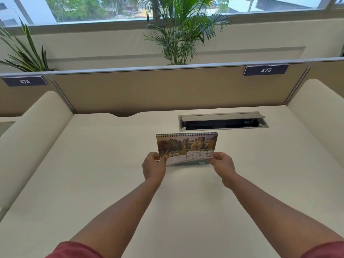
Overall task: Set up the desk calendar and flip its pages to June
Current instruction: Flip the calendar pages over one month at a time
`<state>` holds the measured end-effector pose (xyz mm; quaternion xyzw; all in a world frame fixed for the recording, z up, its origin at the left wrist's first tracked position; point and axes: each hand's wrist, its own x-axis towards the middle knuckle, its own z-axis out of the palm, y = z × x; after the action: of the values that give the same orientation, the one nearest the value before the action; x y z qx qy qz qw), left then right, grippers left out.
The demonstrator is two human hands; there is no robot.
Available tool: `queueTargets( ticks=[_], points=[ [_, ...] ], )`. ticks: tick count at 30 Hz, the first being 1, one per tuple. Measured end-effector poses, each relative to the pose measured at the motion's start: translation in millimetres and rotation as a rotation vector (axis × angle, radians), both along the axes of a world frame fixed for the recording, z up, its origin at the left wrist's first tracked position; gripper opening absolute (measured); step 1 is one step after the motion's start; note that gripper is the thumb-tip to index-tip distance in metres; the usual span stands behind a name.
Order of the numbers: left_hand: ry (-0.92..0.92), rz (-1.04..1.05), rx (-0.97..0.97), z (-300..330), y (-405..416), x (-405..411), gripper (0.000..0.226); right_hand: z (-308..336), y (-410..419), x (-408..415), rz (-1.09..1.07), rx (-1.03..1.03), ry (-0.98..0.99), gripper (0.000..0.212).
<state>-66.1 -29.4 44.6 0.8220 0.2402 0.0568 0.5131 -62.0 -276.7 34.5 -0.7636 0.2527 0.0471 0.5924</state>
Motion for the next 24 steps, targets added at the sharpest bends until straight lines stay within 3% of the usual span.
queueTargets(
  ticks=[16,24],
  points=[
    [-0.027,0.008,-0.072,5,13,0,0.026,-4,-1,-8,-0.066,-0.008,0.017,0.048],
    [-0.058,-0.003,-0.085,7,11,-10,0.023,-5,1,-14,-0.006,0.024,-0.024,0.013]
  ],
)
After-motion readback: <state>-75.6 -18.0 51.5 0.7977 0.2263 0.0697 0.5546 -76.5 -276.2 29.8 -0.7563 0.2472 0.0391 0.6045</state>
